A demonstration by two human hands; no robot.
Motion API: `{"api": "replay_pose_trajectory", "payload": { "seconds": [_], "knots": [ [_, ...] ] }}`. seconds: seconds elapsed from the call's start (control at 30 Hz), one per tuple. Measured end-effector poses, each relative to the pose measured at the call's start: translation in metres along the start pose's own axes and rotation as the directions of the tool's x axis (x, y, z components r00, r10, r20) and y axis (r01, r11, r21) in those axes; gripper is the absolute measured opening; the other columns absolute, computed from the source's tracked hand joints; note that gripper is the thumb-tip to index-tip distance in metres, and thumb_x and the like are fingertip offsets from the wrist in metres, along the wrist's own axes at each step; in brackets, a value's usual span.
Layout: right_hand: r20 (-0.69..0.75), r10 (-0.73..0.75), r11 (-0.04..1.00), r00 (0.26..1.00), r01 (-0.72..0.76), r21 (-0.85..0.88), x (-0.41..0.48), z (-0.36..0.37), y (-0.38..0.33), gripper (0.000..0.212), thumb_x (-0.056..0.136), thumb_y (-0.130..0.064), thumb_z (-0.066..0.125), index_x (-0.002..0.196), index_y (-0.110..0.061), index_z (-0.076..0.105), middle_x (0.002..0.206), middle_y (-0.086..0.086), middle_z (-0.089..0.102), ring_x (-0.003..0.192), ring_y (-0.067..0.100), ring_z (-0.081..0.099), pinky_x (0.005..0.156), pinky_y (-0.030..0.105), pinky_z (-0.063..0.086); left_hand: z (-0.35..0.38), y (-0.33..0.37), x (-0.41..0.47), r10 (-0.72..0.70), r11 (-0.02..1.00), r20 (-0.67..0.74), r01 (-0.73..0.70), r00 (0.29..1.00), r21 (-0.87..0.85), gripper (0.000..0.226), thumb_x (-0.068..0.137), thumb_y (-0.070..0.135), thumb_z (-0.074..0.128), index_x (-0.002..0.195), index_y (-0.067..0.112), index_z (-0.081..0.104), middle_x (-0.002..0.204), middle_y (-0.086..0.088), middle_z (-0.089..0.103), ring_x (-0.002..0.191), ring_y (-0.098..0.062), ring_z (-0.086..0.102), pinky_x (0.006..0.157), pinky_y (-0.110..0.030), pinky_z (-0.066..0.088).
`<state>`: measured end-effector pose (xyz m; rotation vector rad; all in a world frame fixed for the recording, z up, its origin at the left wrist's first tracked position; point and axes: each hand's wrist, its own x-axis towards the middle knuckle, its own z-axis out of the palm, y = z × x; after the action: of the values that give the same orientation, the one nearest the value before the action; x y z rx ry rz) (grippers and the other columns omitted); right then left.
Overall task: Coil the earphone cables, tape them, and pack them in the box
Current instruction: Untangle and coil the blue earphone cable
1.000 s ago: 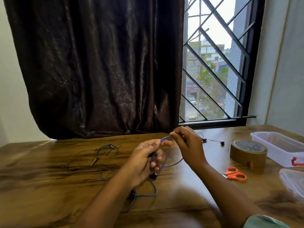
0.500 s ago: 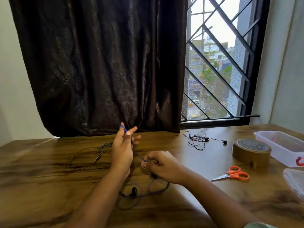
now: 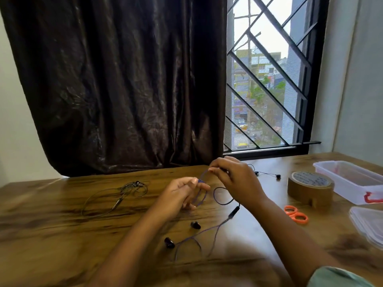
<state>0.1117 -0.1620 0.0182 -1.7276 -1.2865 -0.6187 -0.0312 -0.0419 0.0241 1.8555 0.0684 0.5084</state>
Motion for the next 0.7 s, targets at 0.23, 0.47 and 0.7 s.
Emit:
{"api": "replay_pose_trajectory", "payload": {
  "seconds": [0.23,0.47,0.7],
  "knots": [
    [0.173,0.077,0.978,0.982,-0.108,0.176,-0.011,0.033,-0.010,0.018,0.091,-0.029,0.044,0.078,-0.028,0.056,0.068,-0.013,0.051,0.063,-0.001,0.047,0.062,0.022,0.039,0.005,0.017,-0.005,0.049,0.841,-0.080,-0.084,0.996,-0.534,0.034,0.093,0.018,0.040,0.119,0.004,0.058,0.048,0.002,0.049,0.034,-0.004,0.030,0.041,-0.018,0.040],
    [0.681,0.107,0.928,0.724,-0.319,0.193,-0.019,0.052,-0.048,0.020,0.098,-0.017,0.043,0.093,-0.026,0.059,0.081,-0.004,0.062,0.073,0.011,0.061,0.066,0.021,0.049,-0.017,0.003,0.001,-0.045,0.901,-0.438,-0.152,0.898,-0.406,0.040,0.100,0.015,0.037,0.140,0.021,0.039,0.091,0.005,0.071,0.071,-0.008,0.063,0.075,-0.025,0.051],
    [0.719,0.116,0.840,0.685,-0.454,0.296,-0.011,0.028,-0.050,0.029,0.098,-0.009,0.044,0.080,-0.025,0.060,0.050,-0.007,0.055,0.045,0.006,0.056,0.047,0.020,0.047,-0.022,-0.018,0.004,0.108,0.963,-0.391,0.002,0.914,0.270,0.047,0.101,0.015,0.037,0.142,0.032,0.024,0.099,0.016,0.064,0.092,0.002,0.057,0.081,-0.014,0.040]
  ]
}}
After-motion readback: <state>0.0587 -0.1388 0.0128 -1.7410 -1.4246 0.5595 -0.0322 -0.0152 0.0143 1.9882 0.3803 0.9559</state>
